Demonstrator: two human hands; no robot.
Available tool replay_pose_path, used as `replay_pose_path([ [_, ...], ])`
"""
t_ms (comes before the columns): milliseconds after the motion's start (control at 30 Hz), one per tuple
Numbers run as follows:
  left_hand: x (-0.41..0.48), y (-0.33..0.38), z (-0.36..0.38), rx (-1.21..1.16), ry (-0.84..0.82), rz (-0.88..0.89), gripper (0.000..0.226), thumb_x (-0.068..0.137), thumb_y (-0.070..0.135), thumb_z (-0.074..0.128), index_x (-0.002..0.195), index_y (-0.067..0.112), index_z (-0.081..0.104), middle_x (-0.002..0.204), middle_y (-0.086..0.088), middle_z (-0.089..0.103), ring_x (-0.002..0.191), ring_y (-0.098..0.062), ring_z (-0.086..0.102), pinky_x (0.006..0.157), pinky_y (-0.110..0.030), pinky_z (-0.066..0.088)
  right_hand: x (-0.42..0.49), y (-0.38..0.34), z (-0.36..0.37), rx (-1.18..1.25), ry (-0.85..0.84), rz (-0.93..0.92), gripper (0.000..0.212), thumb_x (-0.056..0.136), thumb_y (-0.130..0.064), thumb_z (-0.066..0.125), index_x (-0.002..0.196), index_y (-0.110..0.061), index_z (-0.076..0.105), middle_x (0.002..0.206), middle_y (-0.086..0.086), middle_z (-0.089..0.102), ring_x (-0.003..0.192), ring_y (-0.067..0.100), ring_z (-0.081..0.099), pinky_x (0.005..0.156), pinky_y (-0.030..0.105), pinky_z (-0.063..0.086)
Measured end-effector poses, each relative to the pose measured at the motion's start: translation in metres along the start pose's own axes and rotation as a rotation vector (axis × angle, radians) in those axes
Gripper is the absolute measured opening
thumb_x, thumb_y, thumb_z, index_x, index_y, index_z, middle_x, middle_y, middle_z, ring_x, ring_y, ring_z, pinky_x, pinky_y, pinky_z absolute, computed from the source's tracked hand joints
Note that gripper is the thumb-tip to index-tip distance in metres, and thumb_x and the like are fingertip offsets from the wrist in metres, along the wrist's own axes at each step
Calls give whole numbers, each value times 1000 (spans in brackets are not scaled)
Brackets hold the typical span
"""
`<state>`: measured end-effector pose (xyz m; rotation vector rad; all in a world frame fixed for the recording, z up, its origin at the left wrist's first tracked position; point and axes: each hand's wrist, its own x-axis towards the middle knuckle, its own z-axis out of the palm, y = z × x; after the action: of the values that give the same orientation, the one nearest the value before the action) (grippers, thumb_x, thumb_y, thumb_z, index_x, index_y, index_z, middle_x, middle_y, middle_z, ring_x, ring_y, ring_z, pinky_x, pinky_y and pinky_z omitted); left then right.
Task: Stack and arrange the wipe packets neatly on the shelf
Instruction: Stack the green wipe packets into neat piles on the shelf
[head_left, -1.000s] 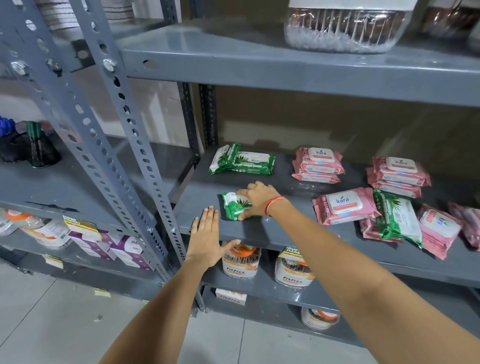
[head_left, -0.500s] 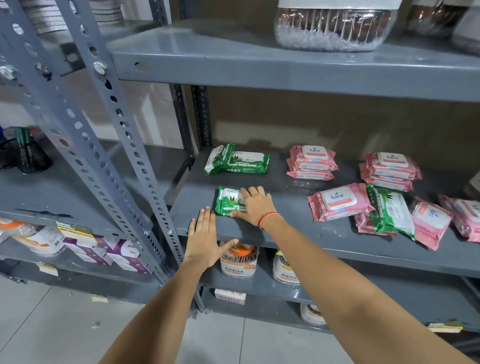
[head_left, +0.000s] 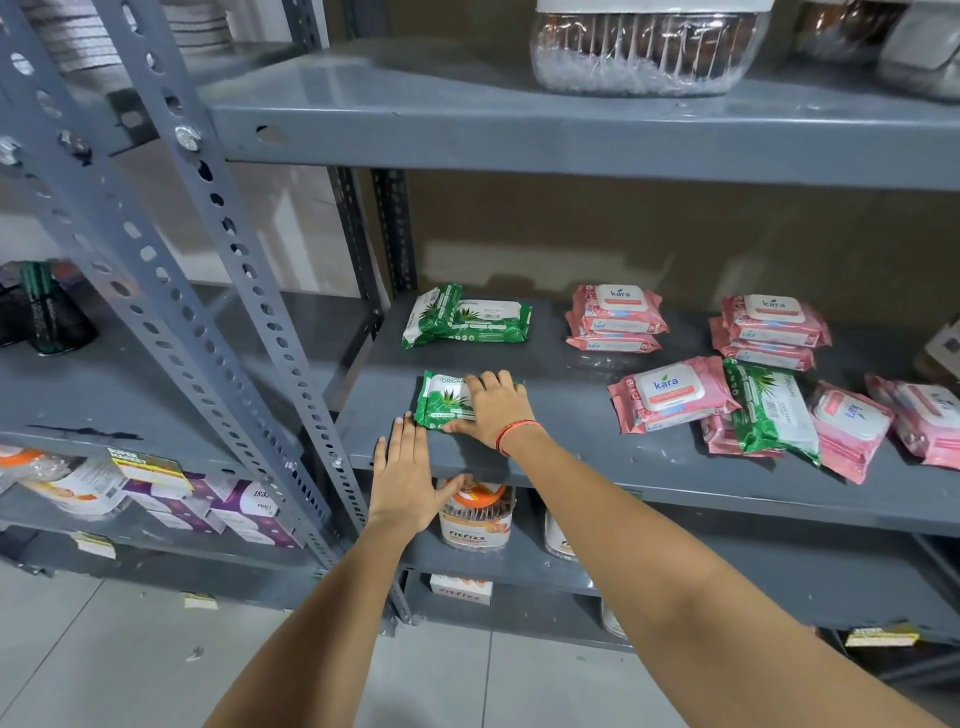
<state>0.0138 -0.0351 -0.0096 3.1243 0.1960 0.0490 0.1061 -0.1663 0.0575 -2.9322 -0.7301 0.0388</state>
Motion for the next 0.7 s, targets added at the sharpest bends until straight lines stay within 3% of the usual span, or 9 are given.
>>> replay_pose_path([
  [233, -2, -1, 0, -30, 9, 5, 109, 73, 82, 13, 145, 0, 9, 156, -16, 11, 145, -26, 0, 115, -45, 1, -12, 15, -2, 85, 72, 1, 83, 85, -58, 52, 145, -9, 24, 140, 12, 38, 129, 29, 34, 106, 43, 32],
  [400, -2, -2, 0, -27, 21, 12, 110, 72, 82, 11, 145, 1, 11, 156, -16, 13, 145, -26, 1, 115, -45, 2, -29, 51, -15, 85, 176, 74, 76, 88, -59, 46, 143, -9, 30, 137, 13, 41, 127, 30, 36, 104, 42, 33],
  [567, -4, -1, 0, -36, 23, 16, 109, 73, 82, 15, 145, 0, 13, 156, -18, 13, 144, -27, 3, 117, -47, 5, -54, 102, -34, 84, 278, 253, 63, 91, -51, 48, 136, -8, 39, 133, 14, 45, 122, 32, 39, 99, 44, 37],
  [700, -4, 0, -3, -19, 1, 15, 114, 71, 86, 5, 146, 0, 10, 156, -17, 9, 145, -26, 1, 115, -44, 0, -79, 153, -49, 30, 363, 488, 53, 90, -44, 53, 124, -4, 47, 125, 18, 48, 117, 34, 41, 94, 43, 37],
])
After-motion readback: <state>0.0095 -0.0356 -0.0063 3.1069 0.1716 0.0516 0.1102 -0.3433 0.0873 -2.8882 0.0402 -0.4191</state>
